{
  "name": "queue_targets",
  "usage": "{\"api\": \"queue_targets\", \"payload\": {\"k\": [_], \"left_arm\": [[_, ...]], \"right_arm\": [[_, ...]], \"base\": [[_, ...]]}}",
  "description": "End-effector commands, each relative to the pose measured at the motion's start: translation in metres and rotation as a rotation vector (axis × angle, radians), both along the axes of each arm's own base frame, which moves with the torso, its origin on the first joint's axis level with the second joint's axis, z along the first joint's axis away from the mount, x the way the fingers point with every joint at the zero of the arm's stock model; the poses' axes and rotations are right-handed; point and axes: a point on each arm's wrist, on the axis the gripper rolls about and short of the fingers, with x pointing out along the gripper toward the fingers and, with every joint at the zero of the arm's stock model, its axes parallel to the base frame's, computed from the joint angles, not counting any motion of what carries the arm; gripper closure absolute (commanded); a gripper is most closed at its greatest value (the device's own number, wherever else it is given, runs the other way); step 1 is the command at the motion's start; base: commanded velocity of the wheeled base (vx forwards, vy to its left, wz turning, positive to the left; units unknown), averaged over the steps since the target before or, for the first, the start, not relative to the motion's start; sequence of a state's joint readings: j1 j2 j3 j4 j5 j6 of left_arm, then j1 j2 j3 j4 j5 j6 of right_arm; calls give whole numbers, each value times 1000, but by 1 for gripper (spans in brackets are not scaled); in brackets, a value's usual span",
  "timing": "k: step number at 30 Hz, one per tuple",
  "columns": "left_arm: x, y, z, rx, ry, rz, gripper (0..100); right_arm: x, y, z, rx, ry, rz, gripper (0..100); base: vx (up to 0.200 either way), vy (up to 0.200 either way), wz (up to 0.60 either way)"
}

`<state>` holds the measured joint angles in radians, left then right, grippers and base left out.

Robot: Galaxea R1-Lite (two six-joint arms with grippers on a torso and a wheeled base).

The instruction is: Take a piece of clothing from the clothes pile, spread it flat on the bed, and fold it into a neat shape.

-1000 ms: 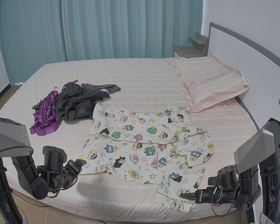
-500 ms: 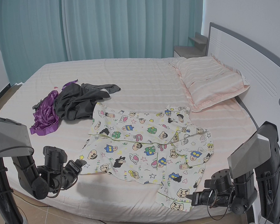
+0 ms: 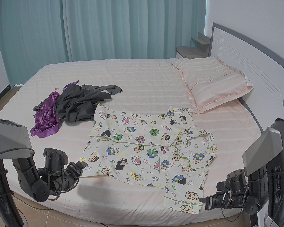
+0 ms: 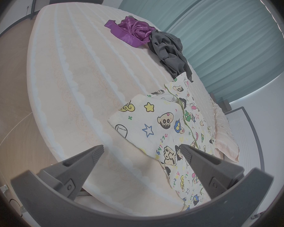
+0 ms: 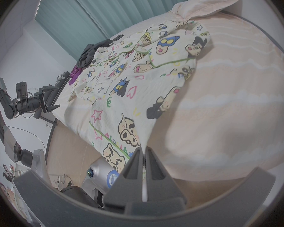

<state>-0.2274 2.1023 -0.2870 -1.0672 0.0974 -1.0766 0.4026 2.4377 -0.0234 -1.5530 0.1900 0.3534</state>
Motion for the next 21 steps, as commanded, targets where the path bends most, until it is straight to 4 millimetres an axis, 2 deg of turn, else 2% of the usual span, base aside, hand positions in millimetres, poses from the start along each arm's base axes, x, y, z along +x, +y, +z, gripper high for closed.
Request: {"api": "queue_targets", "payload": {"k": [1,11,12,21], "left_arm": [[0,0,0,1,2,1,0],[-1,0,-1,3,3,-2,0],[-1,0,-1,3,3,-2,0],[1,1,2,2,-20,10,0]], "right_arm": [[-1,-8,7,-3,-13,-20,100],[-9,-12,5,-79,51,37,100],[-10,-11,5,-80,55,39,0],[-5,-9,12,-42,-4,21,0]], "base": [[0,0,0],[0,0,0],[0,0,0],[0,0,0]]}}
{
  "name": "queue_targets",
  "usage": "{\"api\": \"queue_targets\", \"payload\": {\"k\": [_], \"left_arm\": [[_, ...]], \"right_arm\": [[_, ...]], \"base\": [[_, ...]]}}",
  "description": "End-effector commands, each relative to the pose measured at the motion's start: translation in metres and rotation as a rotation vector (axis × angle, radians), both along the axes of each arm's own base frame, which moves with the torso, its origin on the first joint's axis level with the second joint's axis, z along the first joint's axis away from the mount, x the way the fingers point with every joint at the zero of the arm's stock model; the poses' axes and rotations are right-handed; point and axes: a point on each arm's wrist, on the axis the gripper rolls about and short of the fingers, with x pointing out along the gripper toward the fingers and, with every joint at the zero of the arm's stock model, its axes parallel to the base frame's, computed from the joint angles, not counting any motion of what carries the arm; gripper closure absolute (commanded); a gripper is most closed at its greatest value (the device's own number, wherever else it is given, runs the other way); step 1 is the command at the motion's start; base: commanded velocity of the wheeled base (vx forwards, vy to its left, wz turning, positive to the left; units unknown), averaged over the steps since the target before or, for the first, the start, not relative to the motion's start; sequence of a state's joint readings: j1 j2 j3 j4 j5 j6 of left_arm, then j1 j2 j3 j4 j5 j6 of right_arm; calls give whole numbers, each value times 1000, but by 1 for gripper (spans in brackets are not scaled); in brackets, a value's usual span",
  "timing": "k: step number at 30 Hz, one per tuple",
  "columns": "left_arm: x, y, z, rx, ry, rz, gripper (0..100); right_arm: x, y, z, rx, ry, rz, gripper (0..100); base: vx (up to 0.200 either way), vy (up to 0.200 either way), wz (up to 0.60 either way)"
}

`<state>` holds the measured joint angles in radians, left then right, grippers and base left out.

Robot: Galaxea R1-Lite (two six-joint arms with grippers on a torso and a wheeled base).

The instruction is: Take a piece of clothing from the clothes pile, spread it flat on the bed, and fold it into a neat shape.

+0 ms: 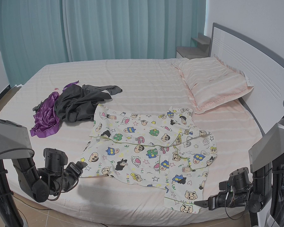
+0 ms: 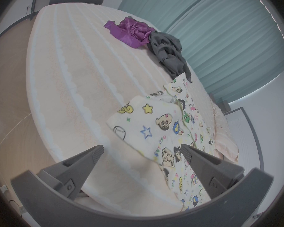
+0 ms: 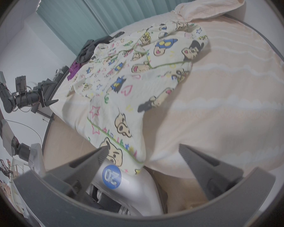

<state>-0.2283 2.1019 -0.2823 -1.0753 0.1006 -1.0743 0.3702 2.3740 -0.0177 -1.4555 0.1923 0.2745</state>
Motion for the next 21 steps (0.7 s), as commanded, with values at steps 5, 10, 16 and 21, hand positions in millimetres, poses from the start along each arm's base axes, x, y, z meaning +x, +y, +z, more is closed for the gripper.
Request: {"api": "queue_targets", "payload": {"k": [5,10,16,21], "left_arm": [[9,9,9,8,-112,76,0],[11,16,9,7,-127,102,0],[10,16,11,2,-134,107,0],[10,19,12,-10,-151,111,0]], "right_arm": [[3,1,9,65,-58,-43,0],[3,3,10,79,-58,-53,0],[3,3,9,78,-57,-53,0],[3,3,9,78,-57,-53,0]], "base": [[0,0,0],[0,0,0],[0,0,0],[160,0,0]]}}
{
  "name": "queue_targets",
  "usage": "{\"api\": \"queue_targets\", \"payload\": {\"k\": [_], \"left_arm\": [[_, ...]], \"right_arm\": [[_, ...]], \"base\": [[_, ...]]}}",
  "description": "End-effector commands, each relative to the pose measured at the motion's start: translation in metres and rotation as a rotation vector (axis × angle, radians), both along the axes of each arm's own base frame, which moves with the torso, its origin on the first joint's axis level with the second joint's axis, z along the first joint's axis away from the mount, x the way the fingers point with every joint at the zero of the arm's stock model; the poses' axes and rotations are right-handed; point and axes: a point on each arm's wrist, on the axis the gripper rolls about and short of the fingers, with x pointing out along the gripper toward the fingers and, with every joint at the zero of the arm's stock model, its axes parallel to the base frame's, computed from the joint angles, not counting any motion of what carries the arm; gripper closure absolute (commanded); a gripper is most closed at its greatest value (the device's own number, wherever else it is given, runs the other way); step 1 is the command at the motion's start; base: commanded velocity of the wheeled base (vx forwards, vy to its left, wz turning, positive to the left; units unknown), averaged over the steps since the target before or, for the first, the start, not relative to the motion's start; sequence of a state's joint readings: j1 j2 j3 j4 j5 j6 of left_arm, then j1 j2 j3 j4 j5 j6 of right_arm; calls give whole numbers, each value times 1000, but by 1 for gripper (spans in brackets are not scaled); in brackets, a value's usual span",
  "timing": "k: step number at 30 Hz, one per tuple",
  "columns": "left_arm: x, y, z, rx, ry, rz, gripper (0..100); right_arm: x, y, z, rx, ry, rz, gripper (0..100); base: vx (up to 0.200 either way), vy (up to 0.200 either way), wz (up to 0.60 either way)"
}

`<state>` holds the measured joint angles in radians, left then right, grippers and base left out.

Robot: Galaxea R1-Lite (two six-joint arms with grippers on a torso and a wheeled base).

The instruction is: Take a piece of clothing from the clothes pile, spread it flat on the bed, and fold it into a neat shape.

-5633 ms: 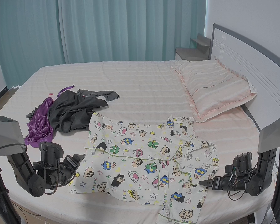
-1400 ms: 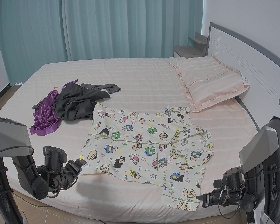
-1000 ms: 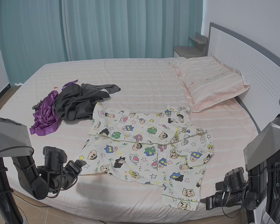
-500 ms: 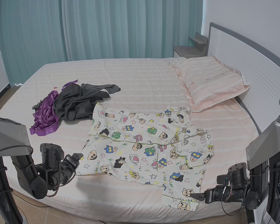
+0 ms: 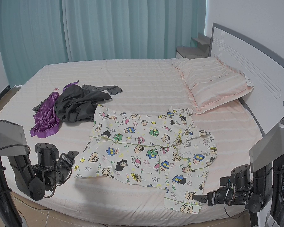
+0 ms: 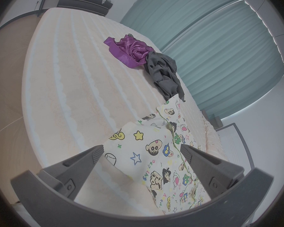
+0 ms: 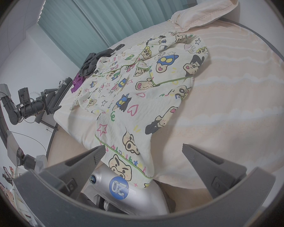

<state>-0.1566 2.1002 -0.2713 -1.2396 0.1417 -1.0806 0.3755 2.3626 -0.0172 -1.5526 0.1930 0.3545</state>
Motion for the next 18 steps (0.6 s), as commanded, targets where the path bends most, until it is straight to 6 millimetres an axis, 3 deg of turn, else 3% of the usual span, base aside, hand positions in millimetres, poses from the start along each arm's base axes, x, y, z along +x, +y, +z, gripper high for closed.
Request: {"api": "queue_targets", "payload": {"k": [1,5,12,18], "left_arm": [[-1,1,-1,1,7,2,0],[0,1,-5,8,19,-1,0],[4,0,-16,9,48,1,0],[23,4,-21,17,29,16,0]], "right_arm": [[-4,-1,0,-3,9,2,0],[-3,-1,0,-2,6,1,0],[-2,-1,1,-1,2,1,0],[-2,-1,1,4,-1,-3,0]], "base": [[200,0,0],[200,0,0],[0,0,0],[0,0,0]]}}
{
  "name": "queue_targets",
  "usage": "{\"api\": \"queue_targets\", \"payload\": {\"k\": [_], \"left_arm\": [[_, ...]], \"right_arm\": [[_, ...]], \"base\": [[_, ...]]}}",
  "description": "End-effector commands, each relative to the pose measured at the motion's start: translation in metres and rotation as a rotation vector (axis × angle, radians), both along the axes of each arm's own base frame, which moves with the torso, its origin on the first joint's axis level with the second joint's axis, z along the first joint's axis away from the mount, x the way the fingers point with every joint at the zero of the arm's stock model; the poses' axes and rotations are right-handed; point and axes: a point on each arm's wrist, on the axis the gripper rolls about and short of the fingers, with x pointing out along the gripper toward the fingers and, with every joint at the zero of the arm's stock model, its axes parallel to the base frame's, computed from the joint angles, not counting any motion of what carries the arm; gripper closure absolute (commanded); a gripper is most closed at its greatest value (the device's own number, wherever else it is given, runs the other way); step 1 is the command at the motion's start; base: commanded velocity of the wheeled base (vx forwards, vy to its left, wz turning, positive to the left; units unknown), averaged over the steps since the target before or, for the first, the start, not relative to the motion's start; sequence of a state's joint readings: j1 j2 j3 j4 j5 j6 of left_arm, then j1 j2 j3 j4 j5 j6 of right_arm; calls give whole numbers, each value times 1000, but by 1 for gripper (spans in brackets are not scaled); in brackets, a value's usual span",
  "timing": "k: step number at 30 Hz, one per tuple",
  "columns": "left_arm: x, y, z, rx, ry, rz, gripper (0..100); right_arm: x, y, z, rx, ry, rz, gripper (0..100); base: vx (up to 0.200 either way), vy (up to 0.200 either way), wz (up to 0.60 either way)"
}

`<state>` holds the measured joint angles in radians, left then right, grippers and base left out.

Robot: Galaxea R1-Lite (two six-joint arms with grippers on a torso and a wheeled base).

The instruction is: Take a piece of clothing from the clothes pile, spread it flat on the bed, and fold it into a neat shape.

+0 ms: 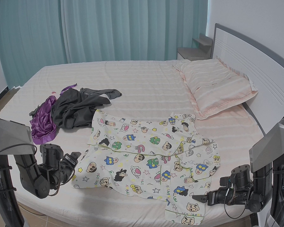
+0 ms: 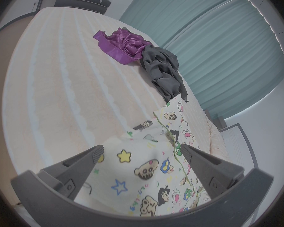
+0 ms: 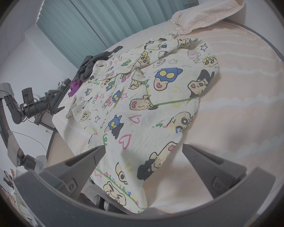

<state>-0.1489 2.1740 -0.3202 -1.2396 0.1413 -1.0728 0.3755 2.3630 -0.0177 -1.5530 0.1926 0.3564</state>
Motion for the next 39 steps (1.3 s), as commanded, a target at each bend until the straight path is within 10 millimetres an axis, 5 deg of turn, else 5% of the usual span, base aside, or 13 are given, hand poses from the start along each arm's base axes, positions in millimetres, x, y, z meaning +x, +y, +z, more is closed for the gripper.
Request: {"api": "queue_targets", "payload": {"k": [1,8,18,19,29,39], "left_arm": [[15,6,-7,16,-1,14,0],[29,8,-25,118,83,-61,0],[35,3,-27,93,75,-116,0],[35,1,-26,93,73,-121,100],[28,-5,-15,100,64,-141,100],[6,-41,-10,116,89,-279,100]], "right_arm": [[-2,-1,1,5,1,-4,0],[-1,-1,2,16,0,-17,0],[2,-1,2,26,-5,-34,0],[2,-2,2,25,-6,-35,0],[4,-4,2,26,-9,-46,0],[4,-4,2,26,-7,-47,0]], "base": [[0,0,0],[0,0,0],[0,0,0],[0,0,0],[0,0,0],[0,0,0]]}}
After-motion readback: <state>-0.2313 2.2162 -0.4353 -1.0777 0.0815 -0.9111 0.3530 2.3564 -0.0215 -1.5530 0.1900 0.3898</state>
